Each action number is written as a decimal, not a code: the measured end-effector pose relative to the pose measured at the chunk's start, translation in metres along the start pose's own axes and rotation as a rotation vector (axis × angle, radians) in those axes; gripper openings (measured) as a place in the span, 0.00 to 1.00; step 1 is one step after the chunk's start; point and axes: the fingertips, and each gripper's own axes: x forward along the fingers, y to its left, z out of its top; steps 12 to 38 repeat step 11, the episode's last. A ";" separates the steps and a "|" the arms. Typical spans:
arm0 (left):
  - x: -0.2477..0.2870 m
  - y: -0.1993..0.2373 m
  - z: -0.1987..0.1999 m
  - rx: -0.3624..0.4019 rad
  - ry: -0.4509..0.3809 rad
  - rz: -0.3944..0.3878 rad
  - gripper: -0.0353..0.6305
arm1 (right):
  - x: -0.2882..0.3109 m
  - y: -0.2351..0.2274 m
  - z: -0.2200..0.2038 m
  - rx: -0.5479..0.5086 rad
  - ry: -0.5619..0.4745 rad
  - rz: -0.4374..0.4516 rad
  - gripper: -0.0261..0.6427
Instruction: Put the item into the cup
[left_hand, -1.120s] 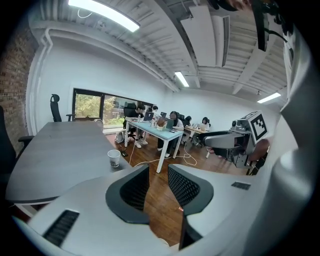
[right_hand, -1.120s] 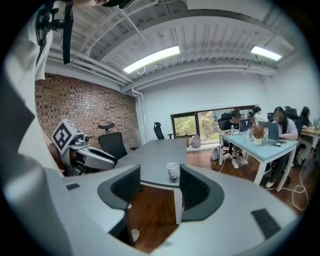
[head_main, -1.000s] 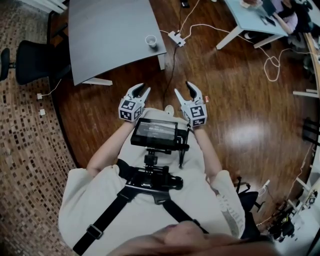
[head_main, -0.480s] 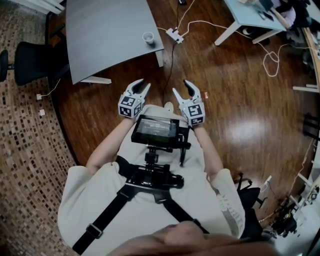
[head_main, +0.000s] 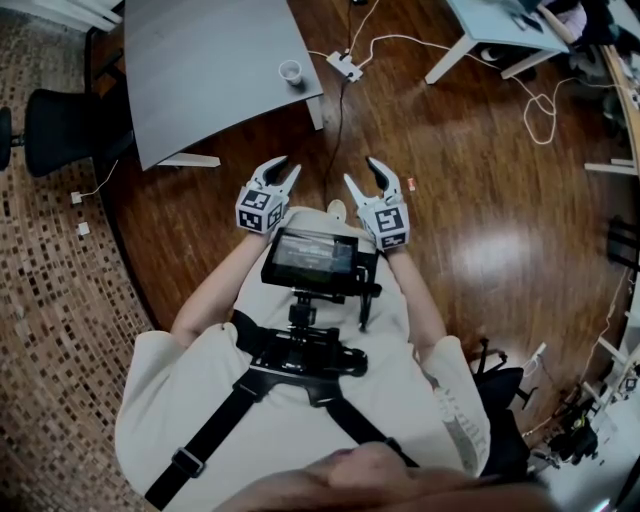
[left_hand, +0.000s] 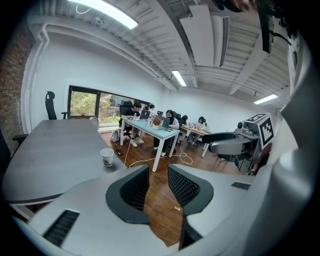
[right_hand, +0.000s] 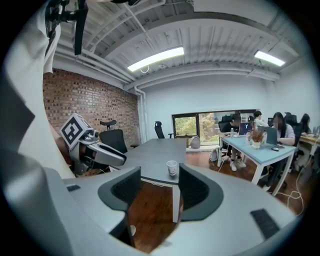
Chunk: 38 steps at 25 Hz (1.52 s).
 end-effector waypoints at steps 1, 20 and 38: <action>0.001 0.000 -0.002 -0.002 0.003 -0.002 0.23 | 0.000 0.000 0.002 0.000 -0.001 -0.001 0.42; -0.003 0.009 -0.006 -0.021 0.020 0.001 0.23 | 0.011 0.009 0.001 0.001 0.019 0.012 0.42; -0.003 0.009 -0.006 -0.021 0.020 0.001 0.23 | 0.011 0.009 0.001 0.001 0.019 0.012 0.42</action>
